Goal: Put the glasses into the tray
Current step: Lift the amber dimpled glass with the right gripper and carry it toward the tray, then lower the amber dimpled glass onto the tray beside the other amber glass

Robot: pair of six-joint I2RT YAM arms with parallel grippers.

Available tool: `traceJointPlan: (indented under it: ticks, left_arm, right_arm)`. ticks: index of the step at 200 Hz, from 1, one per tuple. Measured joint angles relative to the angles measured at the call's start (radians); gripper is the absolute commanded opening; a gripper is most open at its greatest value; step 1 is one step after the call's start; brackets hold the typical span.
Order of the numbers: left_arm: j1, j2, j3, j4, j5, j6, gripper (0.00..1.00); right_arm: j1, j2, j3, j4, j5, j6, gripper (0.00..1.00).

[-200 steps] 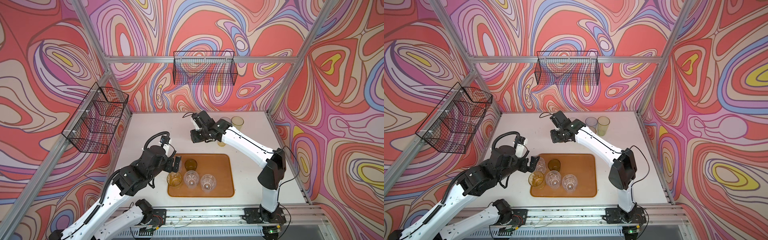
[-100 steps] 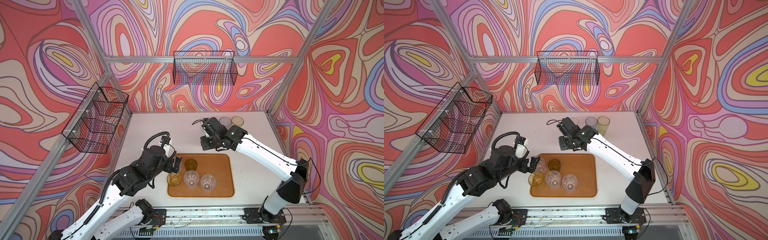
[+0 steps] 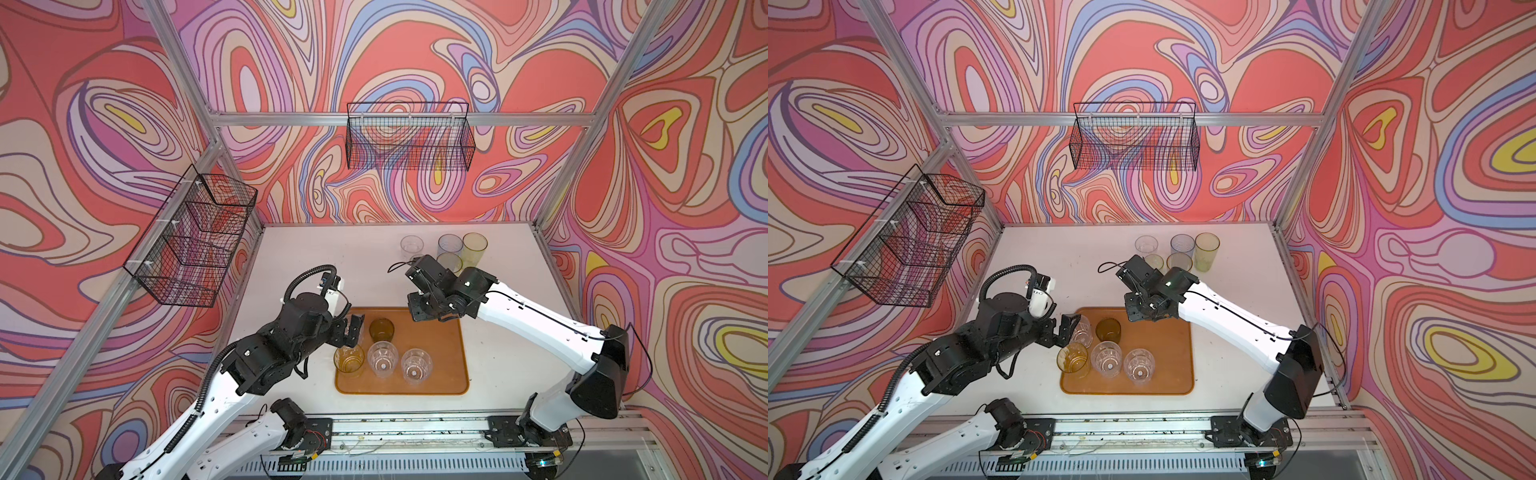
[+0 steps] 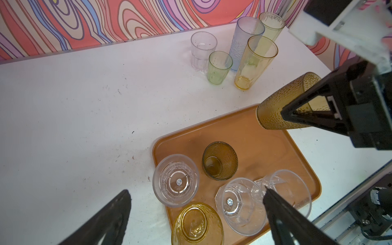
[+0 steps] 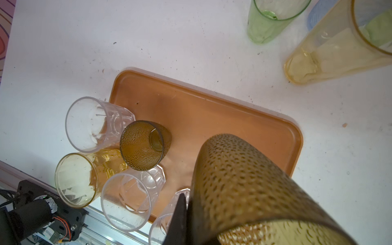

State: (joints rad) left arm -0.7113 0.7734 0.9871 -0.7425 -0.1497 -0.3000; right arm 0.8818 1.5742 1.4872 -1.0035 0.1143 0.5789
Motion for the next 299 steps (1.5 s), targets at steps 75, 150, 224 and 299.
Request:
traceJointPlan:
  ticks: [75,150,224,299]
  left_arm:
    - [0.000,-0.101,-0.070,0.009,0.039,-0.101,1.00]
    - [0.000,-0.159,-0.148,0.010,0.068,-0.188,1.00]
    - [0.000,-0.170,-0.157,0.010,0.068,-0.202,1.00]
    - [0.000,-0.157,-0.158,0.010,0.067,-0.202,1.00]
  right_arm:
    - [0.025,0.000,-0.073,0.033,-0.014,0.056,0.00]
    - [0.032,0.045,-0.107,0.079,-0.037,0.073,0.00]
    - [0.032,0.125,-0.107,0.093,-0.061,0.070,0.00]
    - [0.040,0.189,-0.106,0.112,-0.090,0.070,0.00]
